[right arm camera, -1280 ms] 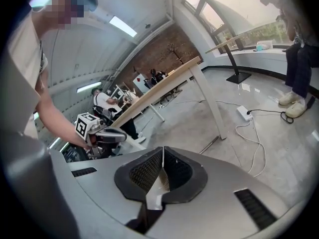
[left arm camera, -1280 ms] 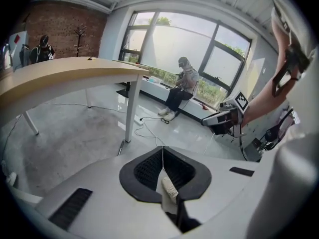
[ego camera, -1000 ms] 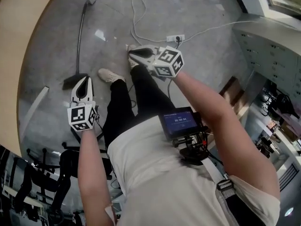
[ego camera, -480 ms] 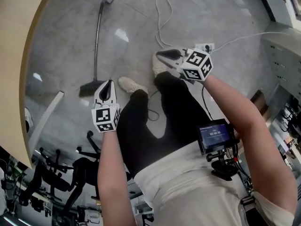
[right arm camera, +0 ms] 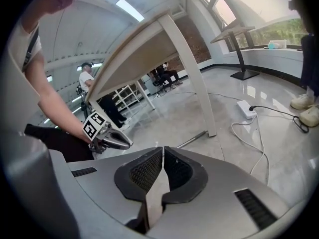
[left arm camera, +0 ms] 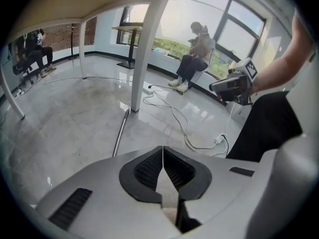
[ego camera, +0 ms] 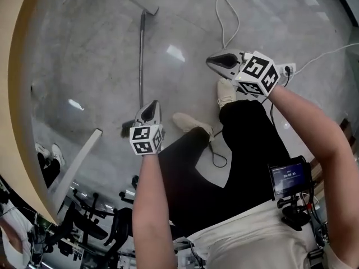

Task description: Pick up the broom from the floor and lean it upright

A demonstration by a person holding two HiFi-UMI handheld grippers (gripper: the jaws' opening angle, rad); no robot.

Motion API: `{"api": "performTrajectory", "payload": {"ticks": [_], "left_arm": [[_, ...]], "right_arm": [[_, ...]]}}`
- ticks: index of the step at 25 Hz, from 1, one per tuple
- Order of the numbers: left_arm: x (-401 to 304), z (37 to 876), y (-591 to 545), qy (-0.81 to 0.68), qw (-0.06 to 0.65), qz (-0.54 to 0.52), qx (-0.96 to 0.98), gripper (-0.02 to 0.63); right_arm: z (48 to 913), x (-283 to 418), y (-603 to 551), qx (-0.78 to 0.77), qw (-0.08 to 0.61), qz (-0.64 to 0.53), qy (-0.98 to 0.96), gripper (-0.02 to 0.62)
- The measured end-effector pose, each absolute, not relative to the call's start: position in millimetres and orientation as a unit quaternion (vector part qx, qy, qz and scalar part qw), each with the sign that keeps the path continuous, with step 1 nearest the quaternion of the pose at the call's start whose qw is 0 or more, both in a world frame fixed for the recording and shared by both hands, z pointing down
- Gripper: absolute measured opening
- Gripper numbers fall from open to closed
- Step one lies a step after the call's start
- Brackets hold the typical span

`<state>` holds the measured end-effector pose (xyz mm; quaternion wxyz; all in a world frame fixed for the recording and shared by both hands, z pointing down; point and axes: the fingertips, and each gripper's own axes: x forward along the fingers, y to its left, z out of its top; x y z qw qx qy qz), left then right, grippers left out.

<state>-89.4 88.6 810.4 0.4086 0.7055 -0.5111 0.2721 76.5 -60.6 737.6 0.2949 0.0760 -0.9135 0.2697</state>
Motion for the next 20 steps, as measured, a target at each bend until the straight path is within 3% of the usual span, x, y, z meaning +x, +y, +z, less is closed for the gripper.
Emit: {"api": "performTrajectory", "payload": {"ticks": [8, 20], "left_arm": [[-126, 884, 57, -0.522, 0.41, 0.288, 0.69, 0.011], [-178, 995, -9, -0.562, 0.37, 0.317, 0.668, 0.011]], "right_arm": [[783, 38, -69, -0.009, 0.313, 0.226, -0.922, 0.02], [881, -15, -141, 0.004, 0.274, 0.238, -0.932, 0.02]]}}
